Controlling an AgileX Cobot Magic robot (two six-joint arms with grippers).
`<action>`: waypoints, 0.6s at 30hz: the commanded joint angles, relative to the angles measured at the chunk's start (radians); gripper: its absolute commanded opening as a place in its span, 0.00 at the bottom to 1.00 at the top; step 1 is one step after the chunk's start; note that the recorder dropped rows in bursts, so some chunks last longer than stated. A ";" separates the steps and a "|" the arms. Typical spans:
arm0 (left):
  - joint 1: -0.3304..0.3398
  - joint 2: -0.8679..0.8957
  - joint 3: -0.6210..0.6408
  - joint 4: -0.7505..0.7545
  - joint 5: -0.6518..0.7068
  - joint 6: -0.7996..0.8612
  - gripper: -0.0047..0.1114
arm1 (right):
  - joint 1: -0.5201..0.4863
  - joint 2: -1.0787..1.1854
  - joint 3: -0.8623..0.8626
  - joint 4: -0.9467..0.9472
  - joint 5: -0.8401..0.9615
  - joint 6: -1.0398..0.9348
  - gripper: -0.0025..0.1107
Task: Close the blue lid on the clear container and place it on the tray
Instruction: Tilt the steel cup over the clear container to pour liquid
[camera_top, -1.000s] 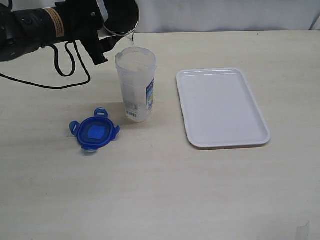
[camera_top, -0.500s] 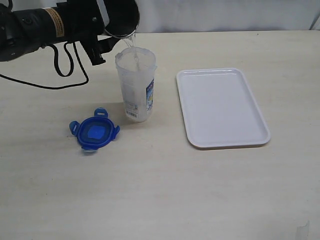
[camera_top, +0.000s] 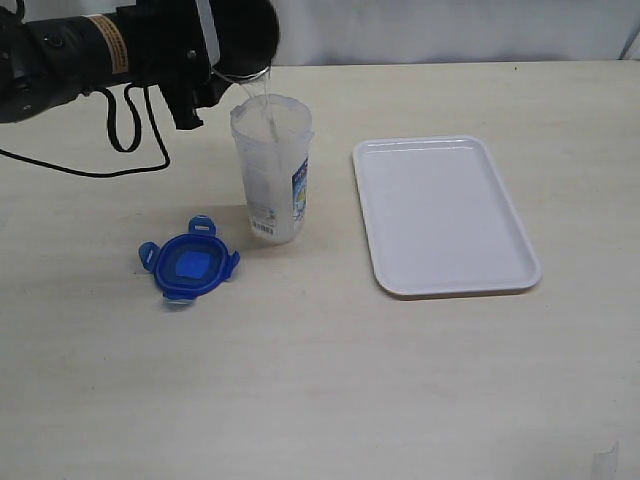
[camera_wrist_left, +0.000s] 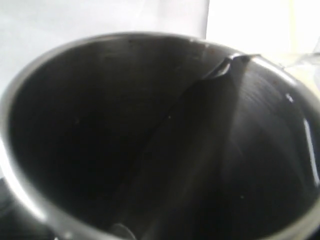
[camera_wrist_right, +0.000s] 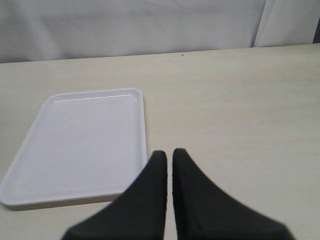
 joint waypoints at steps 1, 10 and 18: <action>-0.003 -0.017 -0.018 -0.030 -0.068 0.044 0.04 | -0.004 -0.001 0.002 -0.009 -0.003 -0.008 0.06; -0.003 -0.017 -0.018 -0.030 -0.070 0.082 0.04 | -0.004 -0.001 0.002 -0.009 -0.003 -0.008 0.06; -0.003 -0.017 -0.018 -0.031 -0.070 0.024 0.04 | -0.004 -0.001 0.002 -0.009 -0.003 -0.008 0.06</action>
